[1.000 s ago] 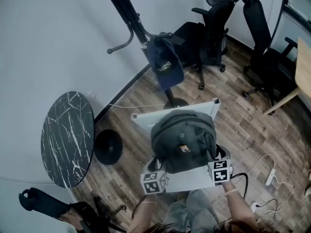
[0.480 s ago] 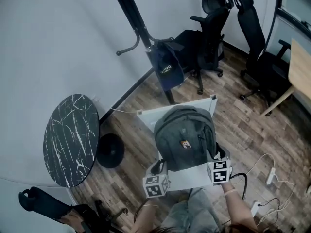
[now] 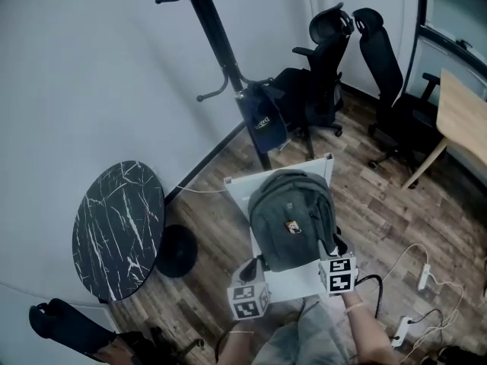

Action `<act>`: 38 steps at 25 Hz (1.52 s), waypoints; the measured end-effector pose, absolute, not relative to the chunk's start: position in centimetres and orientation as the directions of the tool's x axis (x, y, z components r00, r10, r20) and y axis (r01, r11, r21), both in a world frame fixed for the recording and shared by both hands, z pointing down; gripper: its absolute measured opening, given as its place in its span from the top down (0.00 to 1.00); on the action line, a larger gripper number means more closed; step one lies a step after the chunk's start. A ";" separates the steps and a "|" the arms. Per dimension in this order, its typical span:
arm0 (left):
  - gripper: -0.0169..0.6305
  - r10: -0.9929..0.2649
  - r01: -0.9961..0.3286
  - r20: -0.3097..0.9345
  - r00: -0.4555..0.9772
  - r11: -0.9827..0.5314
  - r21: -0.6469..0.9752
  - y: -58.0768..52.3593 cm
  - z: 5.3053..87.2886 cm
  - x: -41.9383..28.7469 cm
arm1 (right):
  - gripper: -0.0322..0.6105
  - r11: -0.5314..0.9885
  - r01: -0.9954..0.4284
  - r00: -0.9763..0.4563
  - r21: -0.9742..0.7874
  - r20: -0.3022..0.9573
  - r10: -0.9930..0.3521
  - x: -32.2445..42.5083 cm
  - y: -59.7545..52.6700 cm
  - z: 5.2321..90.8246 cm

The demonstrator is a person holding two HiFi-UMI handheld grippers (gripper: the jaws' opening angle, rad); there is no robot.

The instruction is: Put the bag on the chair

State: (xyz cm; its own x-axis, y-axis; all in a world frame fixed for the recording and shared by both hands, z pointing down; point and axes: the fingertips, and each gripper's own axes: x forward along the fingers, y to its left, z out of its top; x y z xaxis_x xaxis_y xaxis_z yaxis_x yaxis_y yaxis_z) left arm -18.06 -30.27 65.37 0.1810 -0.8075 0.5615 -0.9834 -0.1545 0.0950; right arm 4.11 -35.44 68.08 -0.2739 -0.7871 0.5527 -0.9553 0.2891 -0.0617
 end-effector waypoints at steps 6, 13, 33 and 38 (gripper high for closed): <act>0.96 -0.815 -0.971 0.528 0.237 -0.199 0.130 -28.1 62.7 -17.6 | 0.74 0.261 -0.964 -0.244 -0.039 0.514 -0.823 3.1 -32.8 64.8; 0.96 -0.823 -0.946 0.467 0.325 -0.278 0.169 -26.0 58.6 -16.9 | 0.89 0.230 -0.973 -0.191 0.026 0.470 -0.862 2.2 -29.6 61.4; 0.96 -0.855 -0.922 0.348 0.384 -0.376 0.093 -20.7 49.1 -14.1 | 0.95 0.298 -0.953 -0.265 0.049 0.338 -0.903 2.3 -22.6 52.8; 0.96 -0.864 -0.917 0.313 0.394 -0.394 0.066 -18.0 47.1 -11.9 | 0.95 0.338 -0.940 -0.310 0.051 0.290 -0.906 3.0 -19.7 49.9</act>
